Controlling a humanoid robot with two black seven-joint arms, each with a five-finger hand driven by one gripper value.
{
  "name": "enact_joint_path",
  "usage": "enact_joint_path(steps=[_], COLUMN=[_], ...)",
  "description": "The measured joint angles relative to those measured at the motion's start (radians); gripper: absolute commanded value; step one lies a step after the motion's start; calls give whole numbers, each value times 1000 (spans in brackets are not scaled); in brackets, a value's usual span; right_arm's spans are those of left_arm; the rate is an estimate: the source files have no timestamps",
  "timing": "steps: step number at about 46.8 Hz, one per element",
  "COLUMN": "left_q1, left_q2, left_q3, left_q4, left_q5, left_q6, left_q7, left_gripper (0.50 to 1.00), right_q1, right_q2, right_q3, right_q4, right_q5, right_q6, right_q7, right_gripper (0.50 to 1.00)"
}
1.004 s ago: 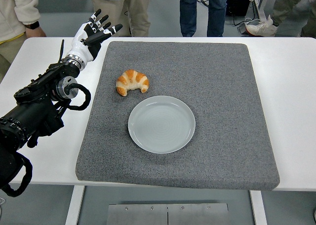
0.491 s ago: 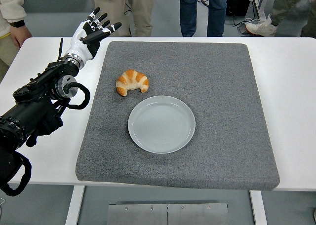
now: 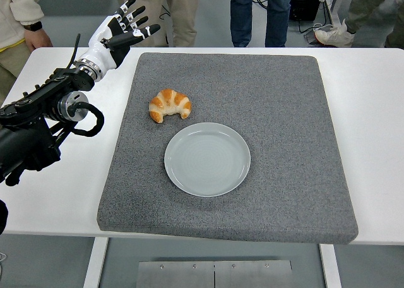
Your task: Place the bread on the plate
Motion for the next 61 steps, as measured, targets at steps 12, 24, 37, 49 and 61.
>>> enact_joint_path(steps=[12, 24, 37, 49, 61], left_q1=[-10, 0, -2, -3, -18], left_q2=[108, 180, 204, 215, 209], left_q3=[106, 109, 196, 251, 339], left_q4=[-210, -393, -503, -561, -566], left_q5=[120, 410, 652, 831, 872], left_q6=[131, 275, 423, 491, 512], left_q7=[5, 46, 158, 264, 262], left_gripper=[972, 972, 972, 971, 957], right_q1=[0, 0, 0, 0, 0], right_q2=[0, 0, 0, 0, 0], right_q3=[0, 0, 0, 0, 0], right_q4=[0, 0, 0, 0, 0], right_q5=[0, 0, 0, 0, 0], right_q6=[0, 0, 0, 0, 0], right_q7=[0, 0, 0, 0, 0], right_gripper=[1000, 1000, 1000, 1000, 1000])
